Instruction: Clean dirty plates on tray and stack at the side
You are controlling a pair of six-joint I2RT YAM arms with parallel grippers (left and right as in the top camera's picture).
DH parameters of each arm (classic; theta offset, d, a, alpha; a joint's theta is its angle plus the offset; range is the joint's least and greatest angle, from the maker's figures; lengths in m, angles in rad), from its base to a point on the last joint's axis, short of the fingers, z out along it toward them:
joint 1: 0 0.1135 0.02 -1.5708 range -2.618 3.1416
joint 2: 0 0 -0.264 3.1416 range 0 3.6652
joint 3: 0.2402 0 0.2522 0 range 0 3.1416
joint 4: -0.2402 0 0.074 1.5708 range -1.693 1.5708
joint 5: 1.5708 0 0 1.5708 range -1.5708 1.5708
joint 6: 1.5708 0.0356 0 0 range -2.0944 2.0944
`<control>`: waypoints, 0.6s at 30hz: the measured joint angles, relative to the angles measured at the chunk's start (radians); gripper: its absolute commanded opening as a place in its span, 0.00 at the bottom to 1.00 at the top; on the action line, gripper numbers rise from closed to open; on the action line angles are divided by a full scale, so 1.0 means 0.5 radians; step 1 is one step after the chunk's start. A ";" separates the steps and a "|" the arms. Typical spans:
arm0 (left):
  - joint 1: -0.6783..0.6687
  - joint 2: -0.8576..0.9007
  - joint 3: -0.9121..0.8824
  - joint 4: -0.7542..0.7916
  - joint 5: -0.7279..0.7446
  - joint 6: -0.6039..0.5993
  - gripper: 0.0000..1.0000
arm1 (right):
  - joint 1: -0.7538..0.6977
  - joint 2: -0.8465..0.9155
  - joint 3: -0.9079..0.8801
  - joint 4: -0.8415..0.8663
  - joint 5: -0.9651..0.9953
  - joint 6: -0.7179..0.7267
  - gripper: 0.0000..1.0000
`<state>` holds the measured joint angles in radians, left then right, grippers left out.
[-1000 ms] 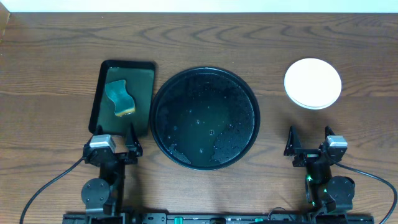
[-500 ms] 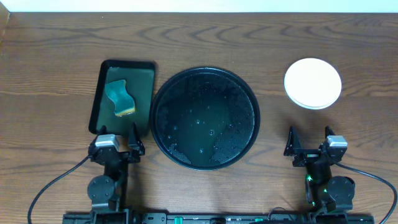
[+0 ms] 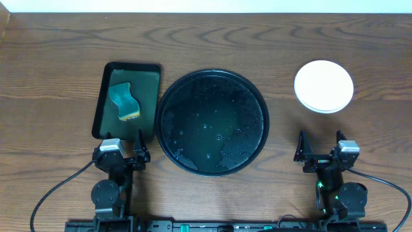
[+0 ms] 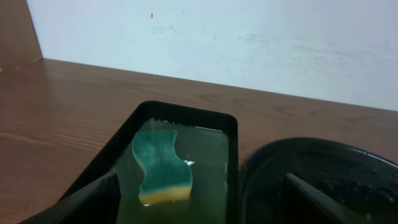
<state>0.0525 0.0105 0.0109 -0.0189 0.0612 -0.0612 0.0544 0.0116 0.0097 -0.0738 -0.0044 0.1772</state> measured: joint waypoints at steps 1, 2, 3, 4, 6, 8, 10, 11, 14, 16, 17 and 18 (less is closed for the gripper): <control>0.000 0.000 0.000 0.000 0.001 0.020 0.82 | 0.000 0.000 0.000 0.000 0.000 0.000 0.99; 0.000 0.000 0.000 0.000 0.002 0.037 0.82 | 0.000 0.000 0.000 0.000 0.000 0.001 0.99; 0.000 0.000 0.000 0.000 0.005 0.058 0.82 | 0.000 0.000 0.000 0.000 0.000 0.001 0.99; 0.000 0.000 0.000 0.000 0.007 0.076 0.82 | 0.000 0.000 0.000 0.000 0.000 0.000 0.99; 0.000 0.000 0.000 0.000 0.008 0.103 0.82 | 0.000 0.000 0.000 0.000 0.000 0.001 0.99; 0.000 0.000 0.000 0.000 0.008 0.121 0.82 | 0.000 0.000 0.000 0.000 0.000 0.001 0.99; 0.000 0.000 0.000 0.000 0.008 0.128 0.82 | 0.000 0.000 0.000 0.000 0.000 0.001 0.99; 0.000 0.000 0.000 0.000 0.008 0.132 0.82 | 0.000 0.000 0.000 0.000 0.000 0.001 0.99; 0.000 0.000 0.000 0.000 0.007 0.134 0.82 | 0.000 0.000 0.000 0.000 0.000 0.000 0.99; 0.000 0.000 0.000 0.000 0.007 0.134 0.82 | 0.000 0.000 0.000 0.000 0.000 0.000 0.99; 0.000 0.000 0.000 0.000 0.007 0.134 0.82 | 0.000 0.000 0.000 0.000 0.000 0.001 0.99; 0.000 0.000 0.000 0.000 0.007 0.134 0.82 | 0.000 0.000 0.000 0.000 0.000 0.001 0.99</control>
<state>0.0525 0.0105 0.0109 -0.0189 0.0647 0.0055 0.0544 0.0116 0.0097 -0.0738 -0.0044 0.1776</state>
